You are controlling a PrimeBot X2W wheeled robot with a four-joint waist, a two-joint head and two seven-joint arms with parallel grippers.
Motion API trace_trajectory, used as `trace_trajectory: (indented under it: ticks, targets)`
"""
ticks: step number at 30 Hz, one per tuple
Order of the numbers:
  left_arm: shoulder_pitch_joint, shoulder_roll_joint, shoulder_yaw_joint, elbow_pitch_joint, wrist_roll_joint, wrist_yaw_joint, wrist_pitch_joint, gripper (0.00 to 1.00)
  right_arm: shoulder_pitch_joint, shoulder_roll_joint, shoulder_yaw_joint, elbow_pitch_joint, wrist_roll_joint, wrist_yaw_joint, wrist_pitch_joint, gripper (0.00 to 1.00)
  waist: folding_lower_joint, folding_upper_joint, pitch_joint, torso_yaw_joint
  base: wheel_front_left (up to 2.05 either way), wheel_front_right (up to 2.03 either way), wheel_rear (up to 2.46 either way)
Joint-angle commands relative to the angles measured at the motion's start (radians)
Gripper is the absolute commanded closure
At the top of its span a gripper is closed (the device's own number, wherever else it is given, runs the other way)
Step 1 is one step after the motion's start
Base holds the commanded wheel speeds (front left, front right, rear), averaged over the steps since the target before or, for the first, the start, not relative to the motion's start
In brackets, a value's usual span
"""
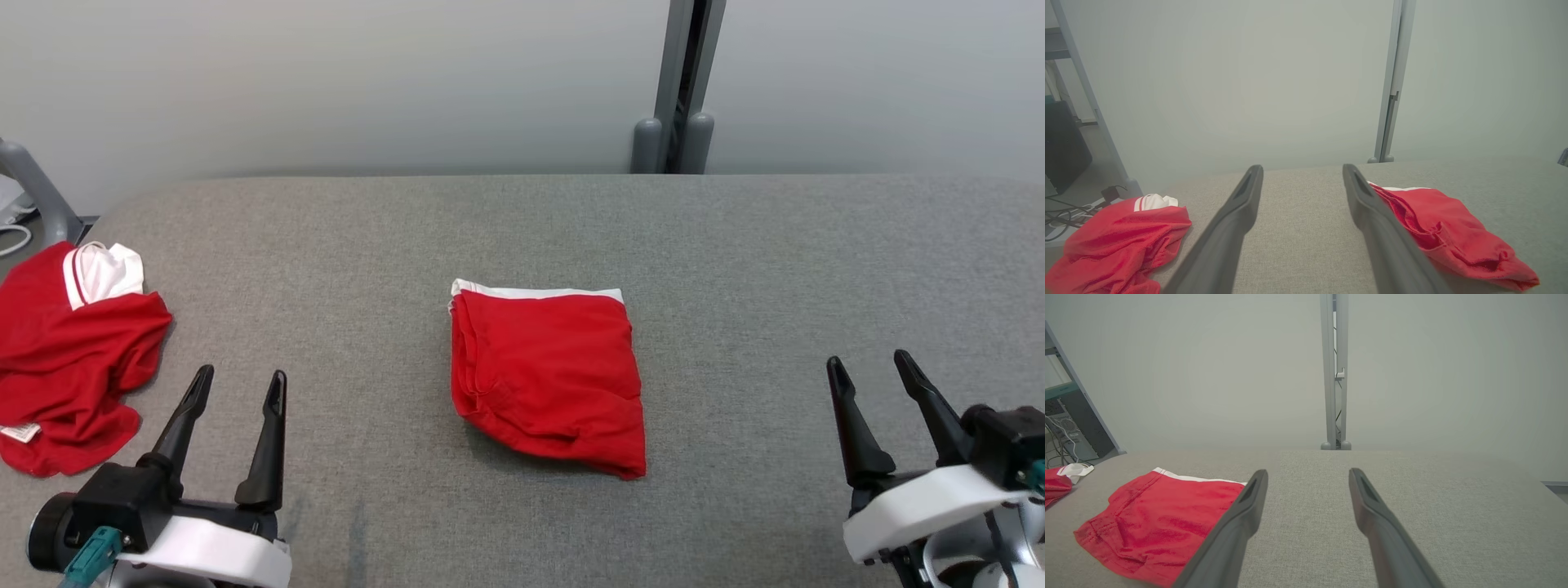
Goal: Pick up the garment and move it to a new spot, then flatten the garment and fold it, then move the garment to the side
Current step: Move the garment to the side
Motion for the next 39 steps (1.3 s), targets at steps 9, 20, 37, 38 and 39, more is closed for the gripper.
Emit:
trace_trajectory:
  ticks: [9, 20, 37, 38, 39]
  targets:
    - [-0.108, -0.018, -0.022, 0.011, 0.012, -0.034, -0.024, 0.00, -0.181, -0.068, 0.112, 0.181, -0.035, 0.000, 0.078, 0.00, 0.0000, -0.0001, 0.126, 0.094, 0.00, 0.00, 0.00]
    - [-0.205, -0.075, -0.034, 0.102, 0.006, -0.079, -0.060, 0.00, -0.295, -0.102, 0.272, 0.386, 0.016, 0.000, 0.123, 0.00, 0.0000, -0.0001, 0.202, 0.179, 0.00, 0.00, 0.00]
    - [-0.248, -0.133, 0.069, 0.124, 0.057, -0.153, -0.072, 0.00, -0.382, -0.112, 0.321, 0.483, 0.036, 0.000, 0.122, 1.00, 0.0000, -0.0001, 0.227, 0.152, 0.00, 0.00, 0.00]
    - [-0.248, -0.134, 0.072, 0.126, 0.062, -0.158, -0.072, 0.00, -0.382, -0.119, 0.331, 0.472, 0.031, 0.000, 0.122, 1.00, 0.0000, -0.0001, 0.228, 0.143, 0.00, 0.00, 0.00]
    - [-0.250, -0.136, 0.077, 0.125, 0.066, -0.160, -0.072, 0.00, -0.381, -0.127, 0.339, 0.460, 0.026, 0.000, 0.125, 1.00, 0.0000, -0.0001, 0.229, 0.133, 0.00, 0.00, 0.00]
